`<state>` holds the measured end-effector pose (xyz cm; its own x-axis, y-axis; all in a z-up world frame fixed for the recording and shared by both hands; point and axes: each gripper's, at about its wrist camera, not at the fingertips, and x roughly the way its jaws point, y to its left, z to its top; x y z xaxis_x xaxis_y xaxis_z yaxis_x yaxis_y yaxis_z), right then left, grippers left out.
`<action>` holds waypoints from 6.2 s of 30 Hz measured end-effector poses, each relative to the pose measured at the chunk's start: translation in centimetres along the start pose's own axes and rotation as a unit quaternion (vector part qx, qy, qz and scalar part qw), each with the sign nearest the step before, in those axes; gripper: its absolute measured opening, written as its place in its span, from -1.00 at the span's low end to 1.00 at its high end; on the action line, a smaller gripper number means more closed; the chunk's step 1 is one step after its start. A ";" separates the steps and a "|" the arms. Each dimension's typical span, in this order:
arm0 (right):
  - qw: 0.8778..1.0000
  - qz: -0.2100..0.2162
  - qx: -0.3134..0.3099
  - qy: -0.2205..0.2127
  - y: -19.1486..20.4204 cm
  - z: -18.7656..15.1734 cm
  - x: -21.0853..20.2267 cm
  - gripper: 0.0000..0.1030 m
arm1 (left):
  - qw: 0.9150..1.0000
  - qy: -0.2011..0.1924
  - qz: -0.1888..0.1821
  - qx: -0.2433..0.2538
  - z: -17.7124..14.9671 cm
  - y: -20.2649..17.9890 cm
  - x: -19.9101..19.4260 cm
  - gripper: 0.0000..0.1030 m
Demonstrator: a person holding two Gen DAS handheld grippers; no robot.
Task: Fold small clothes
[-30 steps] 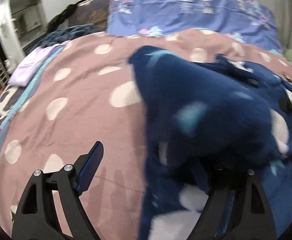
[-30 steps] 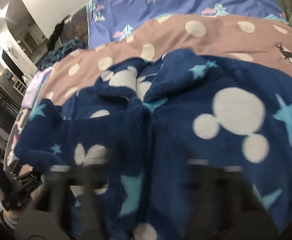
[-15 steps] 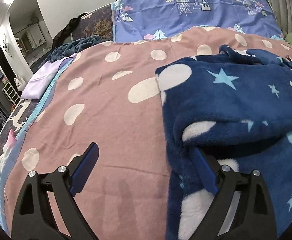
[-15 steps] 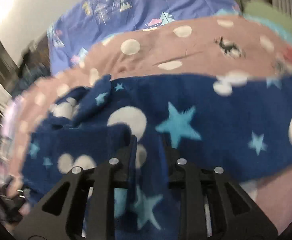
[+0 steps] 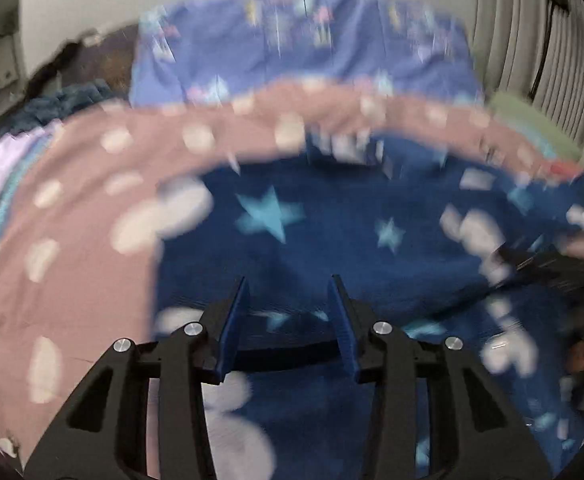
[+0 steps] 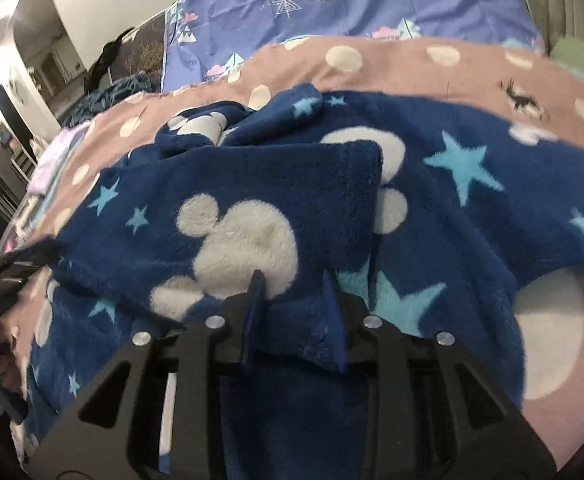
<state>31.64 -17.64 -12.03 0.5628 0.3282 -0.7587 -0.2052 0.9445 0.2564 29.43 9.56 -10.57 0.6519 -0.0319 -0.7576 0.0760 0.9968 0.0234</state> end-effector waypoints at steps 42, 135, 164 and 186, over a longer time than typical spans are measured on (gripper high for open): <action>0.933 0.080 0.250 -0.246 -15.6 7.3 -19.2 -0.66 | 1.000 -0.012 0.002 -0.003 -1.7 -0.2 1.9 -0.03; 0.936 0.088 0.321 -0.113 -11.0 -4.4 -3.9 -0.90 | 0.998 -0.034 -0.012 0.046 0.0 -2.6 0.0 0.35; 0.984 0.064 0.146 -0.080 -6.0 -6.8 -11.3 -0.40 | 0.997 -0.023 -0.057 0.037 -3.1 -1.6 -3.0 0.65; 0.940 0.333 0.007 0.078 5.3 -22.3 -17.2 -0.01 | 0.992 0.013 -0.080 -0.102 -22.8 8.5 -14.6 0.74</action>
<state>3.03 -18.57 -10.97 0.1881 0.8419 -0.5058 -0.4589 0.5306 0.7126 3.39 20.13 -14.20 0.6237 -0.1917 -0.7578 0.0217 0.9733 -0.2284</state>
